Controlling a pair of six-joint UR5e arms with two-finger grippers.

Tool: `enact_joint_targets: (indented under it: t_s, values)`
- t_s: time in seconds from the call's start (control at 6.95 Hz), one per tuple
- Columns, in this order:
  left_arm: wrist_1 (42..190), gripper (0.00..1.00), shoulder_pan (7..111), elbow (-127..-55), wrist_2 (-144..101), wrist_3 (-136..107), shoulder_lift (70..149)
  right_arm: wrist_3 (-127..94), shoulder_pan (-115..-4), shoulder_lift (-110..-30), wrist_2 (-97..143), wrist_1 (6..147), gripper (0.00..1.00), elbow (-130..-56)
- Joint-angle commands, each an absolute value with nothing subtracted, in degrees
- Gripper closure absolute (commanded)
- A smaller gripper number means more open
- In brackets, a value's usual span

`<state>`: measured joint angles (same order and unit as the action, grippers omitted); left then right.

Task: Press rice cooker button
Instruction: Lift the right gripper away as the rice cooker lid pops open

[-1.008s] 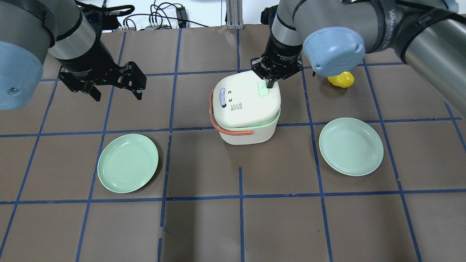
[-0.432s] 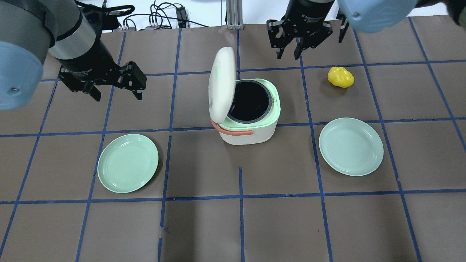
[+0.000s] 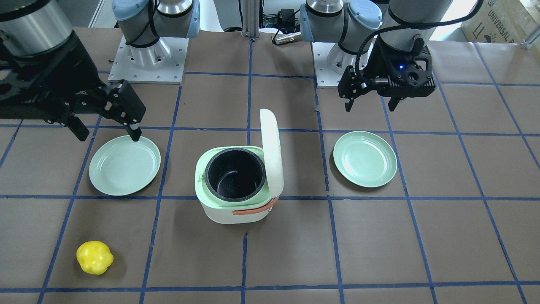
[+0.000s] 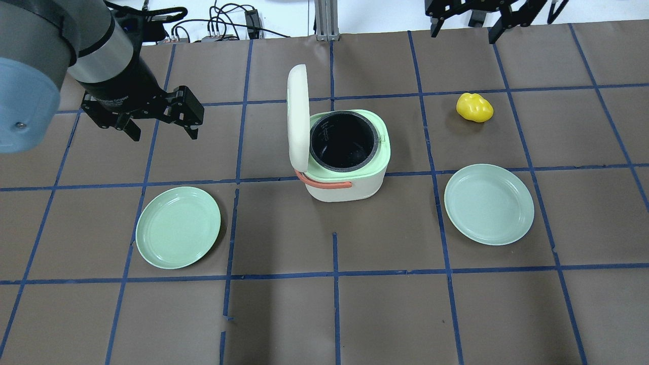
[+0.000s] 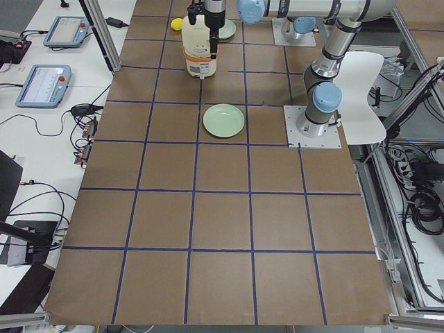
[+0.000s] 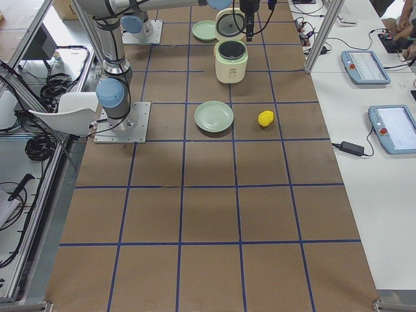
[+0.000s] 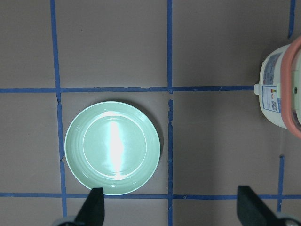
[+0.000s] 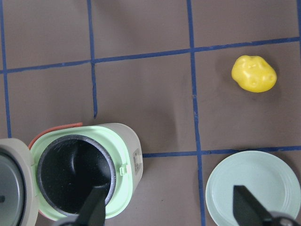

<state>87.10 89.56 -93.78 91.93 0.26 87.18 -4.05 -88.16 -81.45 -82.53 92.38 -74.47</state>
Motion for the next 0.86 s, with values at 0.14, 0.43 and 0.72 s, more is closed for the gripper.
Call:
enact_joint_targets:
  t_s: [0.14, 0.43, 0.72]
  values:
    - [87.10, 0.00, 89.56, -93.78, 91.93, 0.26, 87.19, -0.79, -86.48, -81.83, -84.19, 84.15, 0.00, -76.63]
    - [87.10, 0.00, 89.56, -93.78, 91.93, 0.26, 87.19, 0.00, -86.48, -81.91, -82.89, 83.94, 0.00, -79.70]
    - [87.10, 0.00, 89.56, -93.78, 91.93, 0.26, 87.19, 0.00, -86.48, -81.48, -83.23, 88.04, 0.00, -80.77]
